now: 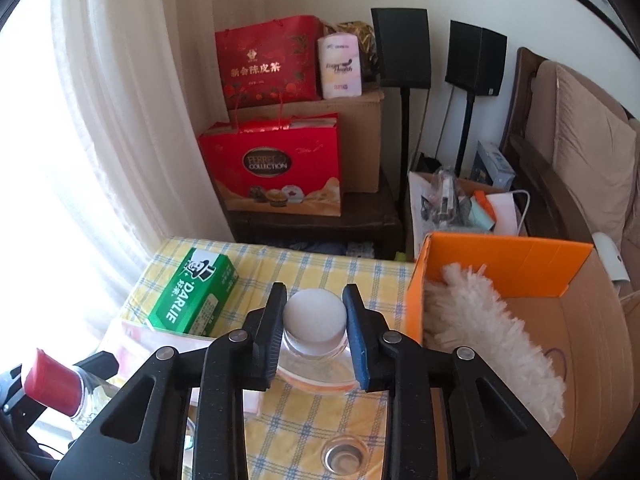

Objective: Organize objects
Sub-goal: 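Lift both bottles and carry them over the cardboard box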

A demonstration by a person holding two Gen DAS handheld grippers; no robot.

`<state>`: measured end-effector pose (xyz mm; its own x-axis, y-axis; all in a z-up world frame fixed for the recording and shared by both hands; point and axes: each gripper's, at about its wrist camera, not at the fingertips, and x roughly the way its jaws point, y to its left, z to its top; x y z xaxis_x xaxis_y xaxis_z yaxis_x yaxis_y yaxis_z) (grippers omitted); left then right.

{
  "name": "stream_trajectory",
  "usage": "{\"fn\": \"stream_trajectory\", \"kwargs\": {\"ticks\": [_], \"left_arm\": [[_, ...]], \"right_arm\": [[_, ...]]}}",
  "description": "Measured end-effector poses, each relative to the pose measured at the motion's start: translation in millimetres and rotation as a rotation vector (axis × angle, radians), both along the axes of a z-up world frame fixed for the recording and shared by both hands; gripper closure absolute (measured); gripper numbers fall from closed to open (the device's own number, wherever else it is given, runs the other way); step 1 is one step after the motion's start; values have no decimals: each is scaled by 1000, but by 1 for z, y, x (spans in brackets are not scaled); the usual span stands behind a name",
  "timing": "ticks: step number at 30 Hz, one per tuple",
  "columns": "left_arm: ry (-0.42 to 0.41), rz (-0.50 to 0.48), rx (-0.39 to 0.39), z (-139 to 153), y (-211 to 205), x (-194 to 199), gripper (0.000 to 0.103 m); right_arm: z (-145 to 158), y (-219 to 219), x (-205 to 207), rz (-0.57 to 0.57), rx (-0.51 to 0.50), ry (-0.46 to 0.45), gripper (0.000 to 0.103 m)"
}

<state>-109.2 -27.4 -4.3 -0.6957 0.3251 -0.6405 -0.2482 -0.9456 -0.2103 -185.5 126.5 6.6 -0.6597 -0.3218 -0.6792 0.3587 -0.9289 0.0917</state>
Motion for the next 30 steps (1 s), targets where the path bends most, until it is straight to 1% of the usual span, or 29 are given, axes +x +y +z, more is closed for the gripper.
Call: {"fn": "stream_trajectory", "kwargs": {"ticks": [4,7,11,16,20,23,27,30], "left_arm": [[13,-9,-7,8,6,-1,58],[15,-18,5,16,10,-1,58],[23,-36,20,29,17,-3,58],[49,-69,21,50,33,-1,58],[66,-109,19,65,52,-1,58],[63,-147,39,75,69,-2,58],[70,-196,38,83,96,-3,58],[57,-246,42,82,121,-4,58]], "right_arm": [[12,4,4,8,-5,21,75],[27,8,7,18,-12,40,75],[48,16,11,30,-30,56,75],[73,34,15,28,-53,64,75],[89,57,16,13,-77,59,75],[100,76,19,-8,-84,63,75],[111,100,24,-43,-59,80,75],[113,121,26,-83,-33,82,75]]}}
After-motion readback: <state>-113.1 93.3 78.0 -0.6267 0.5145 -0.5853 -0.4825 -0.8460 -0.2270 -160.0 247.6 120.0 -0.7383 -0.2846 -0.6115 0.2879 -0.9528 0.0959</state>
